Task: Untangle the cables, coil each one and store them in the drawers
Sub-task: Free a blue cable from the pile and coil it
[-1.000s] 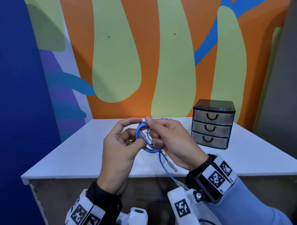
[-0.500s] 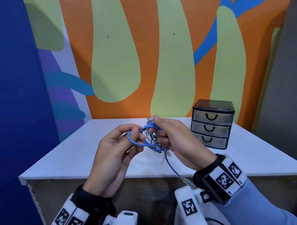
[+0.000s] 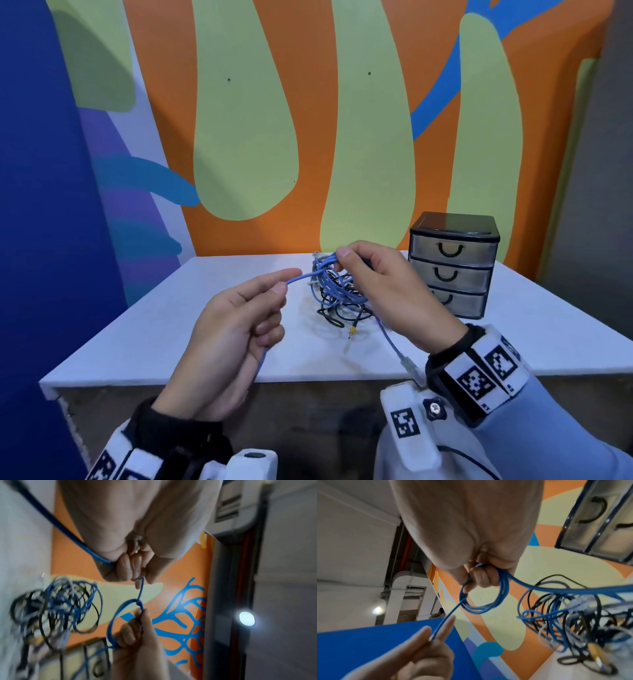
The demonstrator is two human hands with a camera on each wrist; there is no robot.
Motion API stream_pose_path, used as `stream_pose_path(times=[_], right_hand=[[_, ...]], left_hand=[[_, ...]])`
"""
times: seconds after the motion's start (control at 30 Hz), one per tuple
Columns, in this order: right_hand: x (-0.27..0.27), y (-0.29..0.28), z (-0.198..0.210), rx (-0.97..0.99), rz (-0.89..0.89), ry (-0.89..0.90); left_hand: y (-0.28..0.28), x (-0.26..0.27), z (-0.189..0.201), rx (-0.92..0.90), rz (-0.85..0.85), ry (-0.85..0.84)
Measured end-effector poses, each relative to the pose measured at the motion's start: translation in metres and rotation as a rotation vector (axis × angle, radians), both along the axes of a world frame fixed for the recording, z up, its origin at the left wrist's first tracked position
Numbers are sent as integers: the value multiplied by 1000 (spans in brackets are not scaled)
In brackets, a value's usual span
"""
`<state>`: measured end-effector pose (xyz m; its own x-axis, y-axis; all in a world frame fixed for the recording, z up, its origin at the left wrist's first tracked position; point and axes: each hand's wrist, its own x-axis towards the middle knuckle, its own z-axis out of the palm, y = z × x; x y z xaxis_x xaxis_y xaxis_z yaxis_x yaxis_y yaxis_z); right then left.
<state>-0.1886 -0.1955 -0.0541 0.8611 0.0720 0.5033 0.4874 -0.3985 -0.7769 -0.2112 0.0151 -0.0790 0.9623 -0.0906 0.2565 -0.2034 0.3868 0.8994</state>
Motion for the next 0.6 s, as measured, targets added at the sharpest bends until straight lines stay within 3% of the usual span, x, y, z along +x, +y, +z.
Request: stream_pose_path(times=[0.1,0.23,0.3,0.37,0.43,0.6], right_hand=[[-4,5,2,302,192,184],[-10,13,7,673,425,358],[-13,17,8,794,510,421],[-13,22,6,840,541,426],[-10,29,1,754,450,334],[-3,33,-8,107,29,-57]], left_hand=[[-1,6,-5,331,318,-227],[-7,6,-9,559,640,-444],[-10,5,-11,599,667,-456],[-14,3,-11,538,544,-390],[-20,-4,-9,391,398,-294],[-31,-19,-5,7,153,-104]])
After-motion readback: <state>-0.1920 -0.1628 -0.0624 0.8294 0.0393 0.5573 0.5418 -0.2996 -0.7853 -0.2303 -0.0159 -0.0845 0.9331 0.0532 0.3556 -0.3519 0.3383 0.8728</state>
